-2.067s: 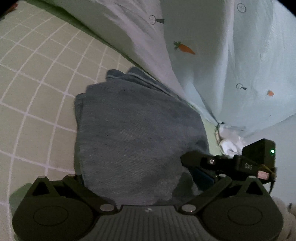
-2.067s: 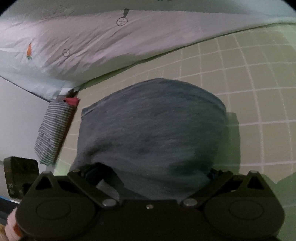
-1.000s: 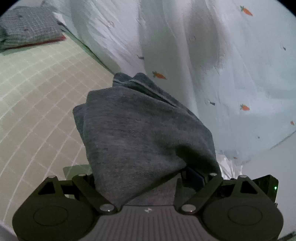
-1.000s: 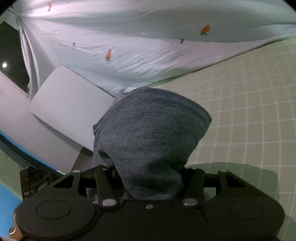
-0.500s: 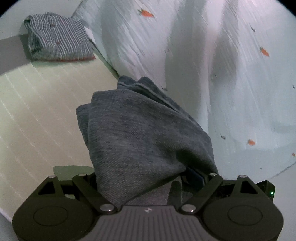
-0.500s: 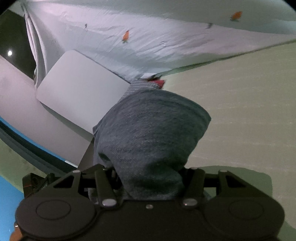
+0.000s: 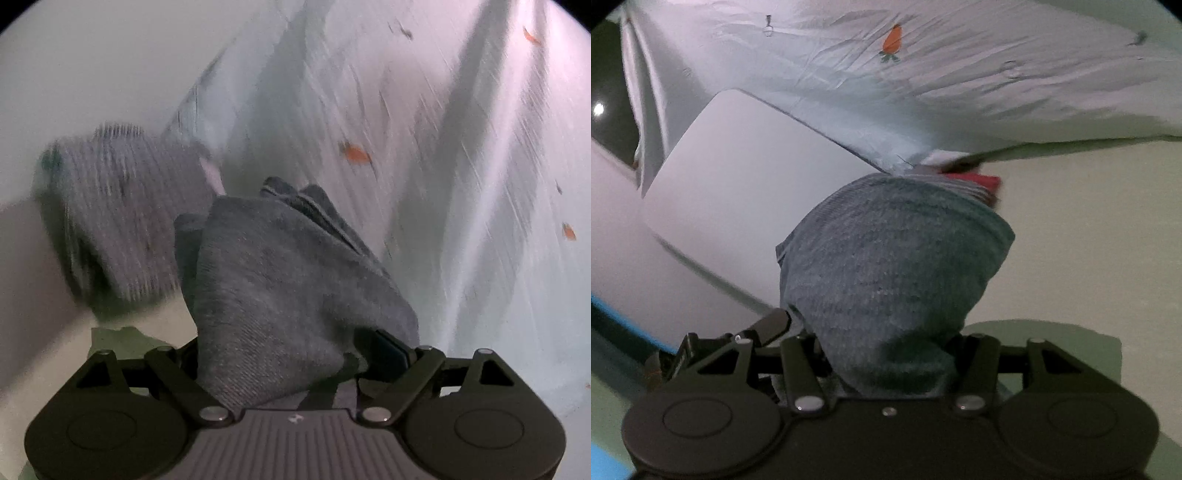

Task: Fold clothes
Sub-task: 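Carry the folded jeans with both tools toward the plaid shirt by the white board, then lower the jeans onto the folded plaid shirt and open both tools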

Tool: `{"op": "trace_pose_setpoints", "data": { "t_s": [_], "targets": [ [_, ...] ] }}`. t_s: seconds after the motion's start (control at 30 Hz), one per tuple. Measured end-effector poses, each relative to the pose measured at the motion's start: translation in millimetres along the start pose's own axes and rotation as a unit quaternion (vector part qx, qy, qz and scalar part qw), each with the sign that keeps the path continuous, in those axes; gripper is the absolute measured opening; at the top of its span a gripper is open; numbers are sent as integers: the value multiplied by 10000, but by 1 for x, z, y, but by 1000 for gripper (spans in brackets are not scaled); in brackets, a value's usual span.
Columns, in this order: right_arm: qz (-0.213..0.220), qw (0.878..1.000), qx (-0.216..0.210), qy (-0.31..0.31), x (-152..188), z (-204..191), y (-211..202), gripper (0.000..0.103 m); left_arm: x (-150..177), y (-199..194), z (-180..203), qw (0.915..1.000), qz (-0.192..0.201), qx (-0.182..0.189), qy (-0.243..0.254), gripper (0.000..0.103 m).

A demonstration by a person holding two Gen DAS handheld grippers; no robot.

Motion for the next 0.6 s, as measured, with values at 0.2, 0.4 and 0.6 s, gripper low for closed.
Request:
{"op": "trace_pose_setpoints", "data": {
  "t_s": [0.2,0.4,0.6],
  "targets": [
    [497,9948,-513,724,-57,0,94,56,-125,30,-8,9975,454,-78,539,90],
    [963,9855,-361,1351,-96,24,188,67,-199,57,-53,9856,1148,-920,838,92],
    [579,9869,853,1238,-76,66,225,80,-155,73,-128,9704,682,-2161,841,93]
  ]
}}
Point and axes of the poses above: each gripper's, at about its wrist camera, not at the fingertips, and y roughly the way its jaws point, z to its right, x to its underside, the point moved 8 cm from there along y, roughly the way its jaws point, and after that the axes turned 6 degrees about -y, right-handed, at the moved point
